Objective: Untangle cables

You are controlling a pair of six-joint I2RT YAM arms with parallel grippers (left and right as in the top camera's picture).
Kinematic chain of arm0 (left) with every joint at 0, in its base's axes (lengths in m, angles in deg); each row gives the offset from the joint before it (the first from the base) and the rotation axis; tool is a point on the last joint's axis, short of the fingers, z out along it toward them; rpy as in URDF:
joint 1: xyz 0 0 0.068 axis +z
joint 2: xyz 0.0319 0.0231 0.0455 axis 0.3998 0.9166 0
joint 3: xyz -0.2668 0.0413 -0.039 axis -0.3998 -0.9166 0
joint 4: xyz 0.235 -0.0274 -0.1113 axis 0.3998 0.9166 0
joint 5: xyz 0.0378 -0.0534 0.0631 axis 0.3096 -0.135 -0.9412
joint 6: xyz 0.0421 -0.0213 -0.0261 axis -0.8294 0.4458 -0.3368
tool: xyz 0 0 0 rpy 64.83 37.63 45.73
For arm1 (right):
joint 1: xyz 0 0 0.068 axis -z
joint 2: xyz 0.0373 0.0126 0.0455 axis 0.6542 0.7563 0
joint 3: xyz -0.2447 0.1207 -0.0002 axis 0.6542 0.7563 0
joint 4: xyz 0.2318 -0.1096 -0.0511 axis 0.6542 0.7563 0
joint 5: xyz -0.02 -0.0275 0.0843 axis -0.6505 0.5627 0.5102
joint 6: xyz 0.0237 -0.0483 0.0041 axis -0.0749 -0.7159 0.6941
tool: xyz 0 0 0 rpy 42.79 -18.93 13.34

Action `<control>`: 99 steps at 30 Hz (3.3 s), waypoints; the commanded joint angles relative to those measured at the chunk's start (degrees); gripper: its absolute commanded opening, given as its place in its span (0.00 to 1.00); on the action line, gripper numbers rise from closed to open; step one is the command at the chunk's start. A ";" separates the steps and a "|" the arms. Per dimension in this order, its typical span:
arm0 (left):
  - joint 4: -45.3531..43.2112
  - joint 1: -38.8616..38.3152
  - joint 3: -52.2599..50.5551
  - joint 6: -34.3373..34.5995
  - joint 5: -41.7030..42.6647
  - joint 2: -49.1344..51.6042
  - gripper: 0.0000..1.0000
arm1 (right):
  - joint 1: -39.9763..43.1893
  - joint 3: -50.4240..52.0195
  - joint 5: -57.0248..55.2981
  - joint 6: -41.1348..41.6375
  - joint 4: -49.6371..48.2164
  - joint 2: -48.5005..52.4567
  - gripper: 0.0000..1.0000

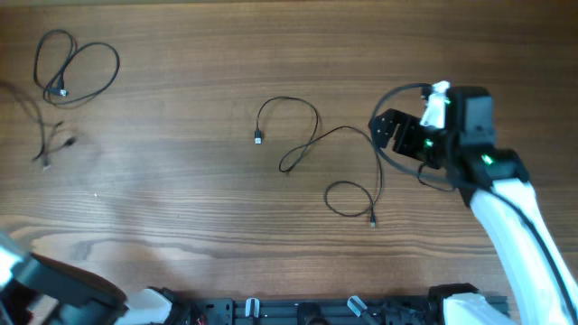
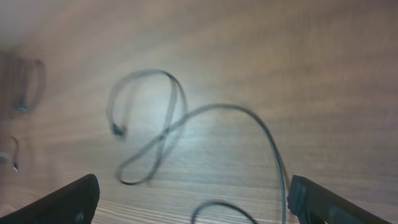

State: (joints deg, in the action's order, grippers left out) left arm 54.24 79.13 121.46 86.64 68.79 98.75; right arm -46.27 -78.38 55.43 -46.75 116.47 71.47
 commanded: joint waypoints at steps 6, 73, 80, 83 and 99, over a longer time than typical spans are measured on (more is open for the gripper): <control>23.76 3.69 0.17 -17.70 -49.33 11.19 0.04 | 0.24 -0.15 -2.91 -0.98 -0.11 -10.78 1.00; 38.69 -81.40 3.85 -20.35 -67.63 7.87 0.04 | 4.33 -0.04 -16.72 1.97 15.74 -4.87 1.00; 48.11 -67.63 3.82 -20.26 -71.06 -5.77 0.04 | 4.33 -0.04 -16.68 1.99 15.63 -4.87 1.00; 50.36 -62.31 3.82 -20.13 -72.04 -6.38 0.04 | 4.33 -0.04 -16.68 2.01 15.72 -4.85 1.00; 54.55 -39.69 3.82 -13.51 -92.32 -5.44 0.04 | 4.31 -0.04 -16.26 3.58 15.56 -4.85 1.00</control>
State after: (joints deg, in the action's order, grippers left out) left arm 109.08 36.69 124.91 71.84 -20.98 92.70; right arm -42.14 -78.36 39.96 -43.67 132.34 66.38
